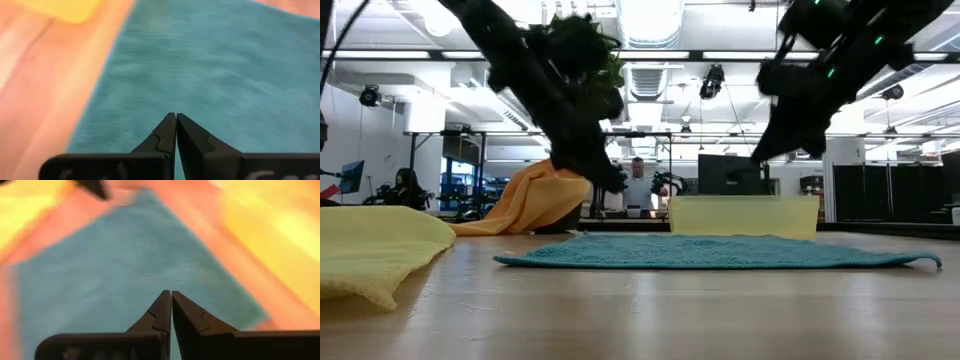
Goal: Fold microfiber towels
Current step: Fold the blue microfiber towel
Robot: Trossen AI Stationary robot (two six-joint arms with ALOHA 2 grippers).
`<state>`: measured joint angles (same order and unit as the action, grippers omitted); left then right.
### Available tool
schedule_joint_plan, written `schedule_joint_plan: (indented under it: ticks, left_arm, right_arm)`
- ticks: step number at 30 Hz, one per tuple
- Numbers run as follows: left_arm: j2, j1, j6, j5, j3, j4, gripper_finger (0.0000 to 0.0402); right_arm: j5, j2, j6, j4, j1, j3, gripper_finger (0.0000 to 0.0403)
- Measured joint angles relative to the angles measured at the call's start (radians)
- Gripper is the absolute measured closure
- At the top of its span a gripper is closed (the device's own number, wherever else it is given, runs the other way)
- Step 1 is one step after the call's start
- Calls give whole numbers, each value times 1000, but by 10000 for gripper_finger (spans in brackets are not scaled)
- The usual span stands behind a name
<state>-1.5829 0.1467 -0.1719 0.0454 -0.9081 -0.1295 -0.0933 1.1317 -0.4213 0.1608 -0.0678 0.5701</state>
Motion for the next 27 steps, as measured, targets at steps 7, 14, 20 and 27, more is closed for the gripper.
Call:
schedule_joint_plan:
  ticks: [7,14,20,27]
  left_arm:
    - [162,-107,-23,236,58,-60,401]
    - [309,-387,-201,-40,142,-62,401]
    - [355,-669,-292,-426,228,-55,401]
    - [223,-736,-181,-432,295,149,396]
  right_arm:
    - [205,-154,-139,-36,181,-69,394]
    - [-100,-152,-311,-94,527,-98,394]
    - [-463,-66,-506,-86,758,-96,394]
    - [-481,63,-740,-84,799,-94,394]
